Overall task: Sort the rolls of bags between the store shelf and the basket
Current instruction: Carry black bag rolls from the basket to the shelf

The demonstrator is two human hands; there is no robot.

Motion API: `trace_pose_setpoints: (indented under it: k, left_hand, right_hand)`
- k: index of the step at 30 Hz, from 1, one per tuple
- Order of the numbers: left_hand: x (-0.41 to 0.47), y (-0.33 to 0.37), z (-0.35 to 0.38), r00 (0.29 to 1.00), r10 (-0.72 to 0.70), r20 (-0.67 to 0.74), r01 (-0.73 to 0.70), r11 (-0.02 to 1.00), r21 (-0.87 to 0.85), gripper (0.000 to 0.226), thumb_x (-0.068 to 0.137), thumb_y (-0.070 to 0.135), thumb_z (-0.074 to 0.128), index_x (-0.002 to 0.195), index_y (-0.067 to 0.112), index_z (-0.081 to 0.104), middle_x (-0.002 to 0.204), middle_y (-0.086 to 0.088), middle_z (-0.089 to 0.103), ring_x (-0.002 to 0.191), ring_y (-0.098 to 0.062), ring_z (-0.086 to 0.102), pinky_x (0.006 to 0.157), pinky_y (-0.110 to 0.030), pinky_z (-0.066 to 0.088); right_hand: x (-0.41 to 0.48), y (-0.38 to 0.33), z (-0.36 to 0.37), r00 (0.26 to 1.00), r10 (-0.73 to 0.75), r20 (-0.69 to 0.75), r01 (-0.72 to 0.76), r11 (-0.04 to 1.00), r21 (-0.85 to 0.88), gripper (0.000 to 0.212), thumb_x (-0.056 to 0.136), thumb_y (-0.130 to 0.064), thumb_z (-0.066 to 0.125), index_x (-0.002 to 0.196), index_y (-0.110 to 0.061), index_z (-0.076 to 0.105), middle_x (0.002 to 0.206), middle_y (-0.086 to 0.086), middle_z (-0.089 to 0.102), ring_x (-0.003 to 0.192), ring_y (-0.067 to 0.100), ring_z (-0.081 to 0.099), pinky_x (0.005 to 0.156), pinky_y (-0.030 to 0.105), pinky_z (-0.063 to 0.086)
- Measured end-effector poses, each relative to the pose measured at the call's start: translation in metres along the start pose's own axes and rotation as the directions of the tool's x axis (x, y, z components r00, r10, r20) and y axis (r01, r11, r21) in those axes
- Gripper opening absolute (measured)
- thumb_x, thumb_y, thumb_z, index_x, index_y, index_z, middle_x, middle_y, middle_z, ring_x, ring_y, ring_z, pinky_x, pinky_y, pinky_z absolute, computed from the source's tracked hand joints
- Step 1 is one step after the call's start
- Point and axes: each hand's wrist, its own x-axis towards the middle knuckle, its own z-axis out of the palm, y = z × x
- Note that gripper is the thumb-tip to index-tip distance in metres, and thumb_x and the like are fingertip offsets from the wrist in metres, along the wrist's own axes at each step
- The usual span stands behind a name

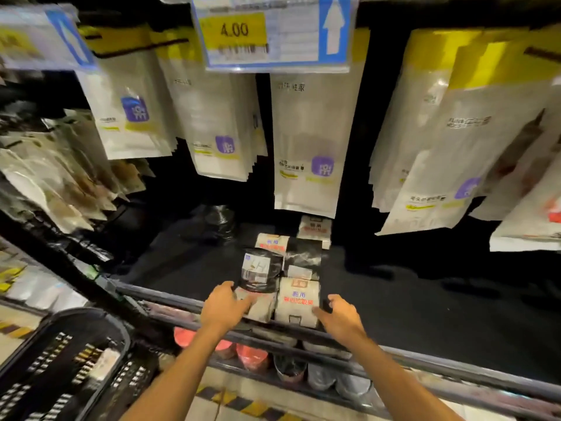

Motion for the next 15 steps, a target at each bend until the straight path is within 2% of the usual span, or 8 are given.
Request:
trace_pose_setpoints:
  k: [2, 4, 8, 11, 13, 15]
  left_hand:
    - [0.020, -0.009, 0.008, 0.997, -0.056, 0.061, 0.055, 0.998, 0.018, 0.072, 0.083, 0.056, 0.060, 0.130, 0.004, 0.046, 0.131, -0.015, 0.054, 0.120, -0.032, 0.051, 0.091, -0.036, 0.043]
    - [0.036, -0.016, 0.016, 0.990, -0.090, 0.105, 0.090, 0.996, 0.003, 0.071, 0.082, 0.059, 0.059, 0.126, 0.005, 0.048, 0.129, -0.015, 0.056, 0.117, -0.033, 0.052, 0.086, -0.036, 0.043]
    - [0.057, -0.022, 0.026, 0.978, -0.135, 0.158, 0.151, 0.984, -0.094, 0.072, 0.075, 0.061, 0.065, 0.120, 0.006, 0.058, 0.122, -0.014, 0.061, 0.111, -0.032, 0.057, 0.083, -0.035, 0.046]
    - [0.067, -0.025, 0.028, 0.965, -0.134, 0.226, 0.171, 0.974, -0.151, 0.077, 0.060, 0.066, 0.072, 0.114, 0.012, 0.064, 0.114, -0.008, 0.065, 0.106, -0.028, 0.060, 0.088, -0.037, 0.050]
    - [0.077, -0.033, 0.032, 0.950, -0.133, 0.281, 0.204, 0.950, -0.238, 0.087, 0.046, 0.069, 0.075, 0.113, 0.015, 0.060, 0.110, -0.004, 0.065, 0.103, -0.023, 0.061, 0.089, -0.040, 0.052]
    - [0.083, -0.036, 0.033, 0.937, -0.125, 0.327, 0.229, 0.926, -0.301, 0.088, 0.045, 0.065, 0.082, 0.111, 0.015, 0.054, 0.109, -0.003, 0.065, 0.099, -0.018, 0.063, 0.084, -0.037, 0.055]
  right_hand:
    - [0.019, -0.001, 0.016, 0.997, 0.072, 0.018, -0.073, 0.996, 0.056, 0.063, 0.088, -0.045, 0.059, 0.133, -0.005, 0.041, 0.123, 0.010, 0.058, 0.110, 0.027, 0.057, 0.087, 0.036, 0.048]
    - [0.033, 0.001, 0.031, 0.990, 0.137, 0.006, -0.137, 0.983, 0.120, 0.061, 0.083, -0.050, 0.063, 0.126, -0.009, 0.049, 0.123, 0.010, 0.060, 0.108, 0.029, 0.058, 0.087, 0.036, 0.050]
    - [0.054, 0.000, 0.056, 0.979, 0.202, -0.015, -0.195, 0.962, 0.189, 0.053, 0.080, -0.049, 0.068, 0.118, -0.014, 0.059, 0.119, 0.006, 0.064, 0.112, 0.026, 0.057, 0.088, 0.030, 0.045]
    - [0.063, -0.005, 0.066, 0.961, 0.259, -0.097, -0.238, 0.952, 0.191, 0.060, 0.075, -0.052, 0.072, 0.117, -0.011, 0.060, 0.120, 0.008, 0.061, 0.114, 0.028, 0.054, 0.085, 0.031, 0.044]
    - [0.066, -0.007, 0.071, 0.951, 0.281, -0.126, -0.258, 0.951, 0.172, 0.064, 0.068, -0.055, 0.076, 0.112, -0.011, 0.063, 0.117, 0.009, 0.061, 0.113, 0.029, 0.054, 0.087, 0.034, 0.047]
    - [0.071, -0.005, 0.077, 0.946, 0.300, -0.124, -0.272, 0.941, 0.204, 0.067, 0.058, -0.057, 0.081, 0.106, -0.013, 0.066, 0.113, 0.008, 0.065, 0.109, 0.028, 0.057, 0.088, 0.037, 0.051]
